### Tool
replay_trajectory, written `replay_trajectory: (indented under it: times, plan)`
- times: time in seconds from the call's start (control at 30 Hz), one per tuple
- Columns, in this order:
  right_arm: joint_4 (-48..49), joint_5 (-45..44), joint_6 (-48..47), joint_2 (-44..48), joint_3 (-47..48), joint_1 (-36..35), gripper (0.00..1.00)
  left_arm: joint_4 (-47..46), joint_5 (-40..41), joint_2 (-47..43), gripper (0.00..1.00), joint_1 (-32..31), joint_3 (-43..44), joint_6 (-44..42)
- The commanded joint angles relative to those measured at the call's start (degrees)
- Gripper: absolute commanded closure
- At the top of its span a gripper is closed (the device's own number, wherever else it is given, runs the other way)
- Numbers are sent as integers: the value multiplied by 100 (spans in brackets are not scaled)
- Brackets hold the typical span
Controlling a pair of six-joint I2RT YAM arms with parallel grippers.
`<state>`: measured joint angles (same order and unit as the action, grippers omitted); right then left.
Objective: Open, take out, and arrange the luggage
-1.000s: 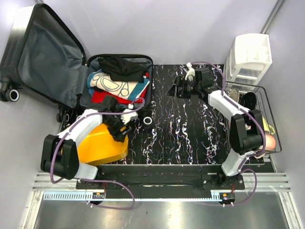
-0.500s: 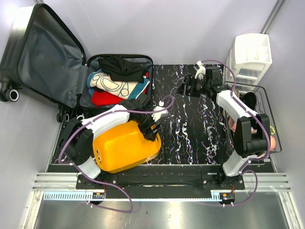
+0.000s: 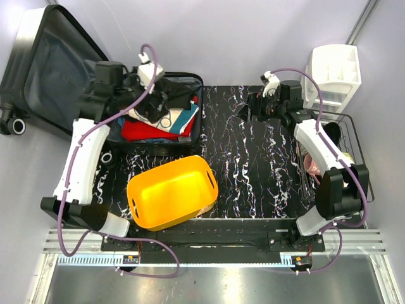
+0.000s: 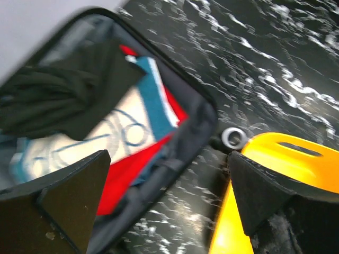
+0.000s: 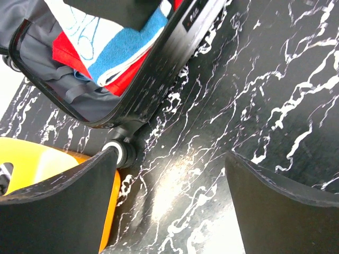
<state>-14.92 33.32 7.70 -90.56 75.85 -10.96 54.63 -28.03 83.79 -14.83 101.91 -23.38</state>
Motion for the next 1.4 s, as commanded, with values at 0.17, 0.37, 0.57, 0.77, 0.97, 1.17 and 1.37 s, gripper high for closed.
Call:
replay_trajectory:
  times: [0.17,0.37,0.57,0.77,0.97,1.17,1.37]
  plan:
    - [85,16,-683,-57,509,-3,8,-399,377,717,3,402,585,-2442]
    - [244,201,-744,-49,325,-3,8,-918,343,1525,5,463,996,-3374]
    - [112,87,-937,-110,246,-3,8,-1463,579,2553,3,481,1409,-4175]
    - [-29,-370,-1122,-216,298,-3,8,-1770,245,3512,2,543,1876,-4492]
    - [-161,-414,-1272,-321,474,15,8,-2026,281,4224,1,516,2289,-4132]
    - [-161,-379,-1052,-225,395,15,8,-2201,254,4461,4,507,2150,-4149]
    - [-319,-494,-1174,-304,509,50,11,-2439,229,4901,41,613,2623,-3789]
